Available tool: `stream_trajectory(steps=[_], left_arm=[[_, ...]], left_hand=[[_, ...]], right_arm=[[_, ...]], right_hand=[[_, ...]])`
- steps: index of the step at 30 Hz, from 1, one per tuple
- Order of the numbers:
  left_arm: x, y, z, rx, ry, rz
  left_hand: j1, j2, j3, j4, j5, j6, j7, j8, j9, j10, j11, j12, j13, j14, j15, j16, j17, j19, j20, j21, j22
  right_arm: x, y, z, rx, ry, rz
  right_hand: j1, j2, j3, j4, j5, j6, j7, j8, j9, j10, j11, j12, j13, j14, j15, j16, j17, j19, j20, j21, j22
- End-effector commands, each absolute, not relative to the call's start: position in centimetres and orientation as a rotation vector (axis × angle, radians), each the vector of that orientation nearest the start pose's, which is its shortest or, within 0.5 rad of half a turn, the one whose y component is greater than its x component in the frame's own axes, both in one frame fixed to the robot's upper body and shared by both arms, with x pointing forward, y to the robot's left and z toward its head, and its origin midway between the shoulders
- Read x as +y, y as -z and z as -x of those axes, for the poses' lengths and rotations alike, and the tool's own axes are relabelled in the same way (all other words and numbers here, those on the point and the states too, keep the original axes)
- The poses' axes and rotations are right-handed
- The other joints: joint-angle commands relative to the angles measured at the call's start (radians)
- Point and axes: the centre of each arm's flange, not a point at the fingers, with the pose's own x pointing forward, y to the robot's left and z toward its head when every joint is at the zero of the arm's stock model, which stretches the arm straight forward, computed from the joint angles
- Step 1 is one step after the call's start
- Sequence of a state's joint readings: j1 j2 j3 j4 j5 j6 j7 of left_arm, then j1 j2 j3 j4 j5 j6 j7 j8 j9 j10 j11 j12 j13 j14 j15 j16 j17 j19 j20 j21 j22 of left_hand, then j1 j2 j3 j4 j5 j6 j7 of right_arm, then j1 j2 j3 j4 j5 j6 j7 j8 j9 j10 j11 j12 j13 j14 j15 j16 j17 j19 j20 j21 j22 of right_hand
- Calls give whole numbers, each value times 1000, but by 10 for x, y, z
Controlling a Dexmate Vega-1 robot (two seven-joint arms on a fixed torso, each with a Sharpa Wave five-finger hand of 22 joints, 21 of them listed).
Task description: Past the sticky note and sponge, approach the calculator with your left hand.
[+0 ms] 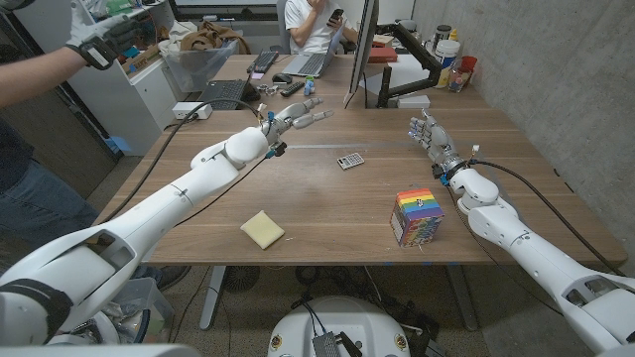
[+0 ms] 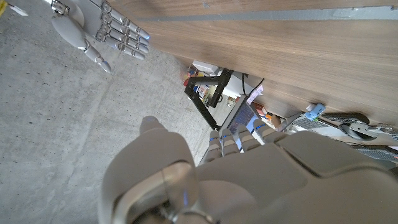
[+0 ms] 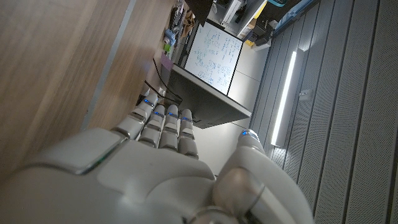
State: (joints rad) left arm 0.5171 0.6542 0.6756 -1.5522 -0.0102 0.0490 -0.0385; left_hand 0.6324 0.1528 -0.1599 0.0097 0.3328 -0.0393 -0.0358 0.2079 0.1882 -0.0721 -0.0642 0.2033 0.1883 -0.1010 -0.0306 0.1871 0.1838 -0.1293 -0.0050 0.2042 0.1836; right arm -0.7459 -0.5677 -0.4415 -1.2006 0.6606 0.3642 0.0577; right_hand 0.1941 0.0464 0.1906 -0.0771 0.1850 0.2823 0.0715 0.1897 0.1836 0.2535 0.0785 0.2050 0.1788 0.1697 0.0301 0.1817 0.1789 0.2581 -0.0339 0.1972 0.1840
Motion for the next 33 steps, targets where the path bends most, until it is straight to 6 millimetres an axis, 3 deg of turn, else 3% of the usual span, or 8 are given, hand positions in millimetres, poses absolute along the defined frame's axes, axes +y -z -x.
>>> stream_trajectory(steps=[1, 33], left_arm=[[172, -98, -632, -672, 262, -939], [167, -97, -641, -660, 299, -995]], left_hand=[[12, -2, 3, 2, -3, 2, -5, -5, 5, -1, -5, 2, 3, 1, 0, 3, 2, -7, 6, 4, 5], [17, -3, 4, 2, -6, -4, -4, -7, 6, -1, -7, 2, 3, 0, 0, 3, 3, -8, 5, 5, 5]], right_arm=[[-310, 2, -660, -644, -205, 51], [-298, 4, -660, -673, -185, 29]], right_hand=[[0, 8, -2, 0, 6, 4, -3, 4, 2, 3, -7, 2, 2, 4, -2, 5, 4, 1, -8, 4, 1], [-1, 9, -5, 0, 7, 6, -5, 4, 2, 4, -6, 2, 2, 4, 0, 5, 4, -2, -5, 4, 1]])
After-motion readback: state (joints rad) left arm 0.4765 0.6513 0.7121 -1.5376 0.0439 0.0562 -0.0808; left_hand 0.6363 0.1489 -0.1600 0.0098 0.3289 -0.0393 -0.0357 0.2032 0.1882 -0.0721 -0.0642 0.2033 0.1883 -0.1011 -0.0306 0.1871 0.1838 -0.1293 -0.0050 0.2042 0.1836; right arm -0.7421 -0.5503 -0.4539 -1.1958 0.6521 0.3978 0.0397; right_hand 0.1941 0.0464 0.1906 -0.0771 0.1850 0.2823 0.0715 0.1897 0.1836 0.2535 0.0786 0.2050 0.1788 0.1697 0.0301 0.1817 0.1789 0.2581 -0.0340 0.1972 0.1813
